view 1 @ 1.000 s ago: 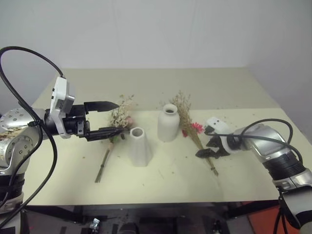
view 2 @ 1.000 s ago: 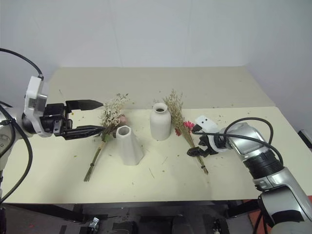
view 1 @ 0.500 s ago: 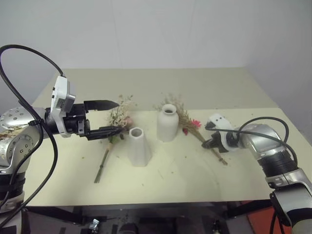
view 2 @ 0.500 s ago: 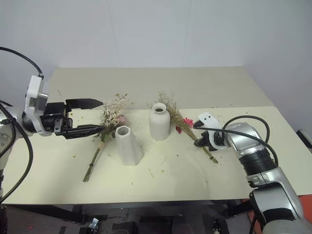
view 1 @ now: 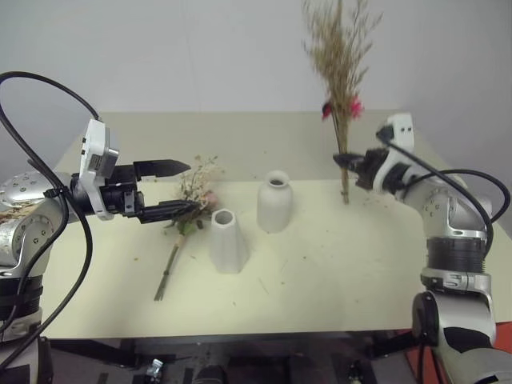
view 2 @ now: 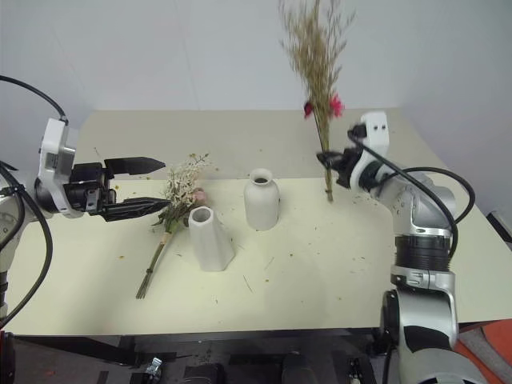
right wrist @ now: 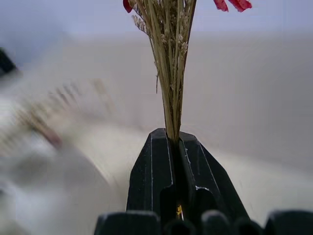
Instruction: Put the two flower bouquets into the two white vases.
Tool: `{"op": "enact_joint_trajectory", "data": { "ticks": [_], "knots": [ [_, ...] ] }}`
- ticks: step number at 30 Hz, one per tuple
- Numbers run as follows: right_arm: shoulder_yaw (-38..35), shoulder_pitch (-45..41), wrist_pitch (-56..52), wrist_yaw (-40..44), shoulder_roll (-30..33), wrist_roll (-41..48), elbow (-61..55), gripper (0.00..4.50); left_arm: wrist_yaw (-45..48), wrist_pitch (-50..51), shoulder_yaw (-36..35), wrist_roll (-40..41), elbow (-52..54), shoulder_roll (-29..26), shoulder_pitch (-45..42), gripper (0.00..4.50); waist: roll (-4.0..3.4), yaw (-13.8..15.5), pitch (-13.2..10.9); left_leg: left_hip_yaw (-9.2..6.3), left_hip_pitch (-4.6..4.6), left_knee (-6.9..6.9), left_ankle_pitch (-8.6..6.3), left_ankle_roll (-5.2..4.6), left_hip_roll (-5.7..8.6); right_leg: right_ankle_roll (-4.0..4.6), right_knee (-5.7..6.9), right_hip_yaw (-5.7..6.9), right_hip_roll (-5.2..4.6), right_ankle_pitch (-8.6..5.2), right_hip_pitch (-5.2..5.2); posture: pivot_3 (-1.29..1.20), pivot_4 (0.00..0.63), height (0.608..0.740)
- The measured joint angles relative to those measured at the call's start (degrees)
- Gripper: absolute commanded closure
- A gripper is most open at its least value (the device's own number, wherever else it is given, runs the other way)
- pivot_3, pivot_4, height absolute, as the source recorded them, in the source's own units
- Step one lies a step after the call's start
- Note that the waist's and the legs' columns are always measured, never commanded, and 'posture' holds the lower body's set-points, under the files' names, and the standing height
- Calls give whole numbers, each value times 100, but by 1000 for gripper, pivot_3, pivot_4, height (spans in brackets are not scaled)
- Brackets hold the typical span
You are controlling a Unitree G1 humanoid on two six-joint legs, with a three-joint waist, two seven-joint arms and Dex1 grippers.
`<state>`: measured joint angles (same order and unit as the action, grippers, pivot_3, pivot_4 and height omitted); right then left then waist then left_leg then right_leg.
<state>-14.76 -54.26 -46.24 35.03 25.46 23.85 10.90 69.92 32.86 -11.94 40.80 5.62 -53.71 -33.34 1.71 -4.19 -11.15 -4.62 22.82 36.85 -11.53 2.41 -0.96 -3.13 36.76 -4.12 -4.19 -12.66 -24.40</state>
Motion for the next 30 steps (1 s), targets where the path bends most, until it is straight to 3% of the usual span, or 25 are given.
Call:
{"op": "enact_joint_trajectory", "data": {
  "ticks": [14, 30],
  "knots": [
    [850, -308, 1662, 119, -1439, 169, -429, 4469, -118, 5, -2, -9, 115, 115, 0, 0, -3, 15, -1, -2, 2, 0, 0, 0, 1, 27, 5, 2, -1, 17, -4, 0, 150, 740],
    [1157, 130, 2616, 163, -1524, -236, 321, 4469, -177, 99, -23, -8, 237, 112, 3, 0, -3, 4, -2, -3, 0, -1, 0, 0, -1, 28, 8, 2, 2, 17, -6, 0, 150, 740]
  ]
}}
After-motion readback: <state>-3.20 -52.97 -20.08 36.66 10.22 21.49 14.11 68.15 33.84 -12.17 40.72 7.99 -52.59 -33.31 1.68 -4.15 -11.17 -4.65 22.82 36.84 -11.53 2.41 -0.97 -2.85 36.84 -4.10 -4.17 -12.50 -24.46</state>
